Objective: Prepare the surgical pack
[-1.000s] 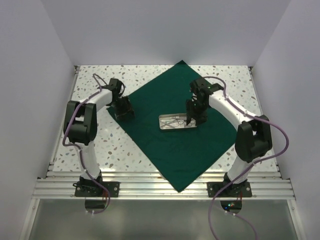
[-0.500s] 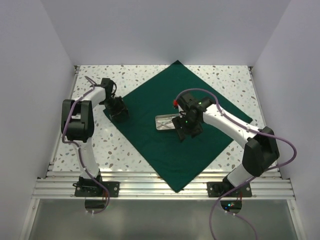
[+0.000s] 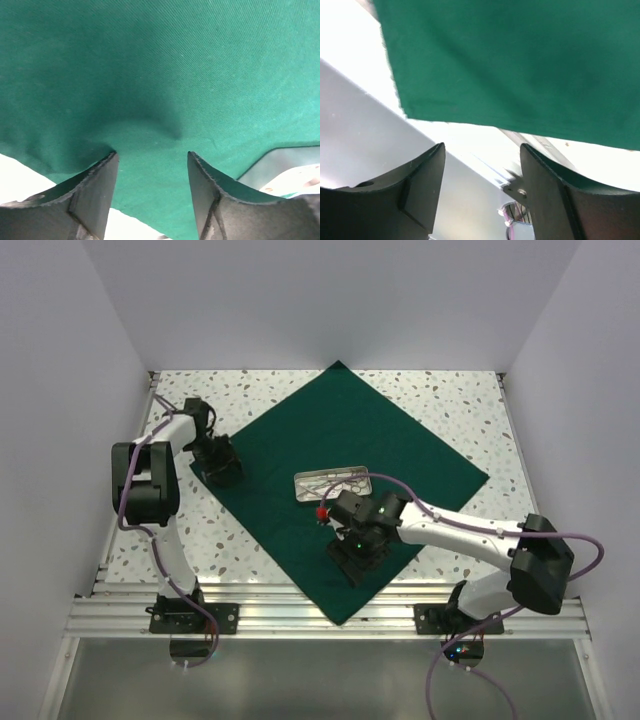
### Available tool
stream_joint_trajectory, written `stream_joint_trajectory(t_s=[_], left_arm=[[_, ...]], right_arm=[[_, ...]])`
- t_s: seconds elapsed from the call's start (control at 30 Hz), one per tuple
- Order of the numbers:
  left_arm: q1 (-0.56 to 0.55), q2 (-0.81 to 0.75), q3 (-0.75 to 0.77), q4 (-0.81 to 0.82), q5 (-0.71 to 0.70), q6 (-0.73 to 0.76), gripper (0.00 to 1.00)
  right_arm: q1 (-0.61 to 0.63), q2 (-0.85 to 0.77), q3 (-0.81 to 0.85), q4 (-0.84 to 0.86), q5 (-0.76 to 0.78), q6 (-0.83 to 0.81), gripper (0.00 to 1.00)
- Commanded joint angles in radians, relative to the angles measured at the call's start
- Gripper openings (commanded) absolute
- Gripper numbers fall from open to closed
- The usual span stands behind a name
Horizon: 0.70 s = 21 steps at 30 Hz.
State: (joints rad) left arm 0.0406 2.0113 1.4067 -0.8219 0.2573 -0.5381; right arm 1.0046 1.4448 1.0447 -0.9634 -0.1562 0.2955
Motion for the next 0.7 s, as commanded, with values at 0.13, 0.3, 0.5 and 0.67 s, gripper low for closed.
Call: stream_joint_trajectory(t_s=[0.13, 0.3, 0.5, 0.67], left_arm=[[0.019, -0.142, 0.049, -0.068, -0.063, 0.078, 0.65], [0.018, -0.29, -0.027, -0.072, -0.021, 0.043, 0.66], [0.018, -0.486, -0.156, -0.068, -0.006, 0.004, 0.65], [0.016, -0.608, -0.248, -0.072, 0.022, 0.0, 0.65]], right_arm=[[0.277, -0.022, -0.089, 0.173, 0.026, 0.122, 0.73], [0.437, 0.126, 0.064, 0.167, 0.153, 0.126, 0.78], [0.473, 0.261, 0.124, 0.137, 0.288, 0.168, 0.77], [0.474, 0.284, 0.1, 0.147, 0.314, 0.168, 0.73]])
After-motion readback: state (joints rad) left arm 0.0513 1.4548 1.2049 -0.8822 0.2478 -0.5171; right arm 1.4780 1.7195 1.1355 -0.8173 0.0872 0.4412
